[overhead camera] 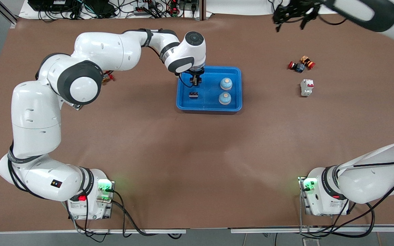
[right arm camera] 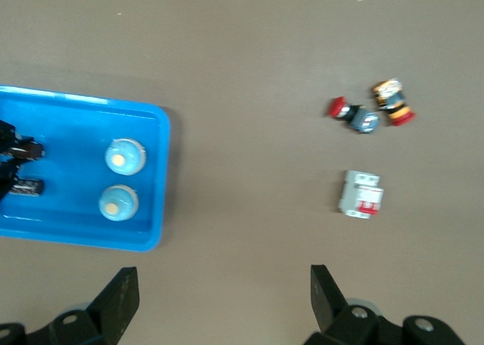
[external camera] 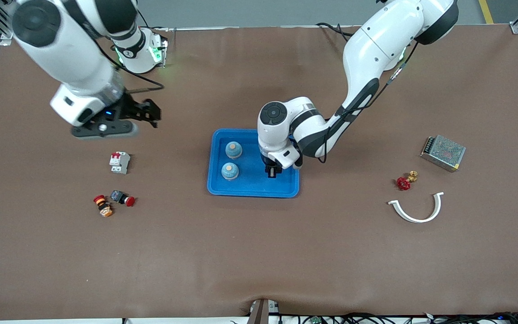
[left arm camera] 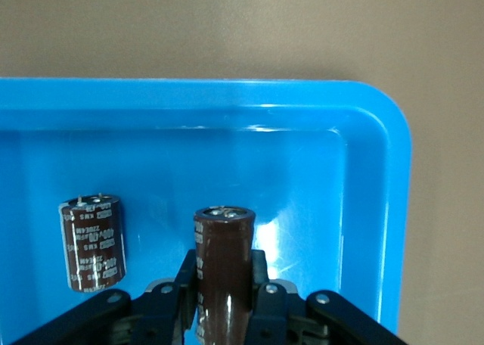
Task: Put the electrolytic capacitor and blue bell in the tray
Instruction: 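Release the bell in the tray and withdraw the right gripper, then lower the capacitor into the tray beside the first one with the left gripper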
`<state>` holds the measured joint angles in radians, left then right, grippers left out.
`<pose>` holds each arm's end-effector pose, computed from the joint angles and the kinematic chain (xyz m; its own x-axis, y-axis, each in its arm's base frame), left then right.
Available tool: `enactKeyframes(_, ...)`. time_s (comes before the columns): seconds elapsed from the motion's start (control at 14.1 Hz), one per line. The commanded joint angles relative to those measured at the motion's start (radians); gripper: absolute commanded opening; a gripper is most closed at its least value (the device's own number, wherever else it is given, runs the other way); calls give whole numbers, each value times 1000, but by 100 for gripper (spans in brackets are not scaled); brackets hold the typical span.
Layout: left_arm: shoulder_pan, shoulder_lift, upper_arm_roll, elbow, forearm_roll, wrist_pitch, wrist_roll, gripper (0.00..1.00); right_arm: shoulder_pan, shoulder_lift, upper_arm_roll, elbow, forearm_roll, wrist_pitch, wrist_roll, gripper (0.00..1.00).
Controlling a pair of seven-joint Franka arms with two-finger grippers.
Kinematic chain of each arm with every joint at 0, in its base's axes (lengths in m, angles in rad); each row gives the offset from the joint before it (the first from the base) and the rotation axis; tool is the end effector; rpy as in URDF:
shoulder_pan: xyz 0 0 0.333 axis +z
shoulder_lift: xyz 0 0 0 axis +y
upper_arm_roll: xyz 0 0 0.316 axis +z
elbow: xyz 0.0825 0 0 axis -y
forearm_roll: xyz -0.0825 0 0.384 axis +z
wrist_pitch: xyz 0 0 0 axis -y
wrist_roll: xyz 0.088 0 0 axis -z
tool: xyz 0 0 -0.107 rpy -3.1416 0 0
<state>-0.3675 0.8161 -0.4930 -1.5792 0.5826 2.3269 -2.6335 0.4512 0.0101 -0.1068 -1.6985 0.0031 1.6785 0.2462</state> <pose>0.5016 -0.4906 0.2018 0.0503 0.9987 -0.0005 0.9939 -0.0501 0.0988 0.5289 0.1903 0.5676 0.9948 0.0975 -0.0296 0.0977 -0.9952 0.0054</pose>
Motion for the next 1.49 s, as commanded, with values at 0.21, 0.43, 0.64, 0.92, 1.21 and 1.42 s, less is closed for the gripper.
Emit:
enactKeyframes(0.21,-14,32,10,34,-15,-15,0,0,-212,-76,15,-46,-11,-3,-191,100)
enactKeyframes(0.43,-14,40,11,34,-12,-15,0,0,-316,-79,15,-39,-12,0,-218,100)
enactKeyframes(0.64,-30,46,31,34,-10,-15,0,0,-394,-79,16,-36,-9,-2,-295,100)
enactKeyframes(0.92,-37,51,37,34,-10,-14,0,0,-402,-61,15,22,-9,-8,-280,100)
enactKeyframes(1.21,-42,51,37,34,-9,-14,0,0,-405,-56,16,85,-2,3,-255,100)
enactKeyframes(1.42,-42,51,37,36,-6,-14,23,0,-404,-53,16,99,-8,15,-257,100)
